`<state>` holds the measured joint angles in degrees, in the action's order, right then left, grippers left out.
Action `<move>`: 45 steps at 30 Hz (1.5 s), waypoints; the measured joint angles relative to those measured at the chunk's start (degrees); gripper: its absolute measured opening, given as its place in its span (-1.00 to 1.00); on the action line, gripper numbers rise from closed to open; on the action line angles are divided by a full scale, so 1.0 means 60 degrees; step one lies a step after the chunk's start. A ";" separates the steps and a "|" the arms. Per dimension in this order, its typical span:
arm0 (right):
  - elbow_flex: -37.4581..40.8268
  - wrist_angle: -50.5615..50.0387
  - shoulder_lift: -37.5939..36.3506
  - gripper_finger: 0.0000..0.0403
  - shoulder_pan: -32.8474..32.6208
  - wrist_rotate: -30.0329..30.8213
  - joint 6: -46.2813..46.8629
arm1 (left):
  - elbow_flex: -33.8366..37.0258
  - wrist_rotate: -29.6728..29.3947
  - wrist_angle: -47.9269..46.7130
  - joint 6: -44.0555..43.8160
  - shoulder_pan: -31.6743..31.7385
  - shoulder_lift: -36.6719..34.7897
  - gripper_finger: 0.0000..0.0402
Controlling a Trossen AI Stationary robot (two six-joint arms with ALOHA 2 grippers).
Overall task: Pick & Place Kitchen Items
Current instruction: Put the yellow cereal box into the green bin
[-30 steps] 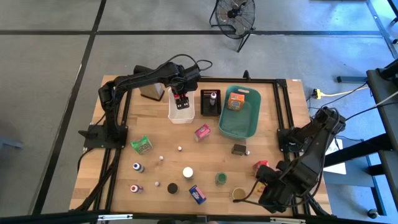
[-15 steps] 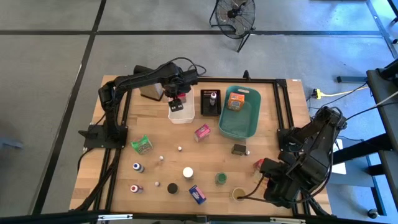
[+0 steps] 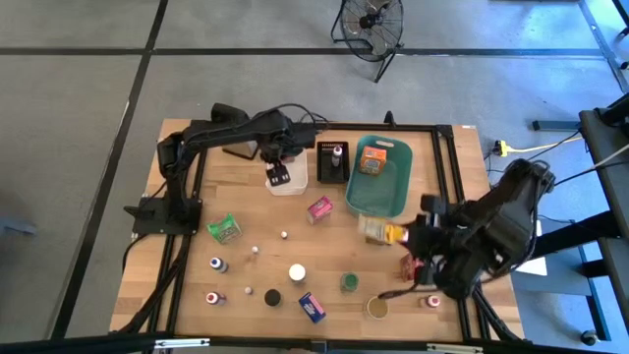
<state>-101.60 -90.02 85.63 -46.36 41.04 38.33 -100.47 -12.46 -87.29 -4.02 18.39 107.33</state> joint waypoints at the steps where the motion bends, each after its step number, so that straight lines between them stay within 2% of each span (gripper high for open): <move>1: 0.0005 0.0000 -0.0151 -0.22 0.0157 0.0056 -0.0314 | 0.0028 -0.0028 0.0004 -0.0072 -0.0137 0.0000 0.41; 8: 0.0824 0.0001 -0.1631 -0.22 0.1749 0.0083 -0.1765 | 0.0737 -0.0881 -0.0202 -0.0827 -0.1155 0.0004 0.41; 15: 0.2074 -0.0004 -0.3346 -0.22 0.4034 -0.0280 -0.2848 | 0.1595 -0.0749 -0.0255 -0.1211 -0.2060 0.0007 0.41; 21: 0.3238 0.0030 -0.4269 -0.22 0.6181 -0.1266 -0.3673 | 0.1859 -0.0762 -0.0169 -0.1249 -0.2600 -0.0221 0.41; 29: 0.4398 0.1552 -0.4382 -0.23 0.8484 -0.2677 -0.6018 | 0.1859 -0.0893 0.0492 -0.1254 -0.3124 -0.1879 0.41; 32: 0.4621 0.1723 -0.4317 -0.26 0.9338 -0.2867 -0.6605 | 0.1859 -0.0990 0.1007 -0.1243 -0.3240 -0.2645 0.41; 35: 0.4739 0.1719 -0.4282 -0.31 1.0144 -0.3536 -0.7145 | 0.1851 -0.1006 0.1536 -0.1276 -0.3321 -0.3221 0.41; 40: 0.4890 0.2145 -0.4279 -0.36 1.1073 -0.4282 -0.7814 | 0.1851 -0.1473 0.1875 -0.1103 -0.3439 -0.3598 0.41; 45: 0.4932 0.2397 -0.3892 -0.37 1.1424 -0.4565 -0.8218 | 0.1851 -0.1728 0.1803 -0.1105 -0.3435 -0.3606 0.41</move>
<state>-72.01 -75.64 62.28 22.19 13.65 -10.98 -89.36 -22.83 -76.47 -10.66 -2.22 85.69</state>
